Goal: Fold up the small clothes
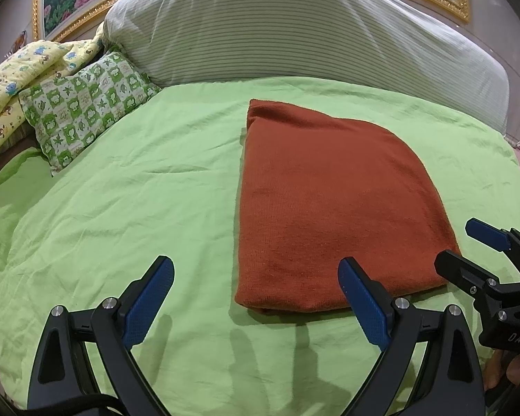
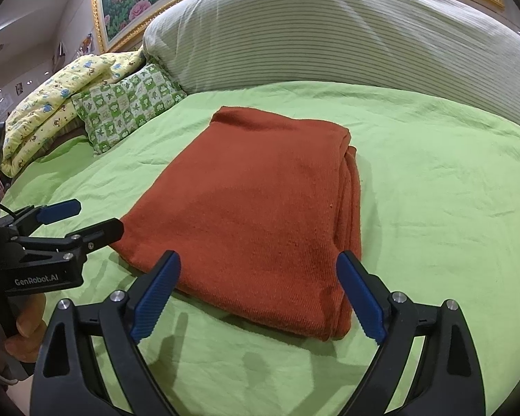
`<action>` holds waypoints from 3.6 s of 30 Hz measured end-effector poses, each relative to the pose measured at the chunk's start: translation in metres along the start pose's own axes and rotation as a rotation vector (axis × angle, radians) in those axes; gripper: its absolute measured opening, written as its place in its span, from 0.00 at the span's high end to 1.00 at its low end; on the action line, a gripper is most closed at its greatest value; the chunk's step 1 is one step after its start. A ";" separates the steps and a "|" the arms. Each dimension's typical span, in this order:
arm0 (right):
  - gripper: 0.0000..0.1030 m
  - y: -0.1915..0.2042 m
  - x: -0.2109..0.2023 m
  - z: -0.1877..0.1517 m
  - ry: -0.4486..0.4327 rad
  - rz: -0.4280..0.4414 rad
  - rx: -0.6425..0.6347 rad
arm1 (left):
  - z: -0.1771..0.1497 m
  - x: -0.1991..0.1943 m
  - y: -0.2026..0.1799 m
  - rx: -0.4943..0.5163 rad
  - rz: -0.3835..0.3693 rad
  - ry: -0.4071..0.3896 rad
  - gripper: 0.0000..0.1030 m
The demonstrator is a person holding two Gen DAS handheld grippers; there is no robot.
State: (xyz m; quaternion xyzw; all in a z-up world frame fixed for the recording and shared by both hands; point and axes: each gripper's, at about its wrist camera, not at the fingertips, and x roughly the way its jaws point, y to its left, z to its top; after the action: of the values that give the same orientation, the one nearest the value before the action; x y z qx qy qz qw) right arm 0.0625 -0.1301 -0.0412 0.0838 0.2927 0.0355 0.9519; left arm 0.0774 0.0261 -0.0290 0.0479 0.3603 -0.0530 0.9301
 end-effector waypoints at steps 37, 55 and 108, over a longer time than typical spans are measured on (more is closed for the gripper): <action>0.10 0.009 -0.003 0.001 -0.006 0.001 -0.001 | 0.003 0.000 0.002 -0.027 0.013 0.006 0.07; 0.10 0.013 -0.004 0.002 -0.007 0.003 -0.002 | 0.005 0.003 0.005 -0.039 0.019 0.020 0.07; 0.09 -0.013 -0.002 0.024 0.003 0.007 0.036 | 0.026 0.019 0.000 0.006 0.016 0.071 0.07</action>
State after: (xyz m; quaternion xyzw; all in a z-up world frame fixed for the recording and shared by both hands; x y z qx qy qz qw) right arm 0.0749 -0.1464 -0.0228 0.1019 0.2943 0.0336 0.9497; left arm 0.1085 0.0217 -0.0222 0.0554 0.3927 -0.0450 0.9169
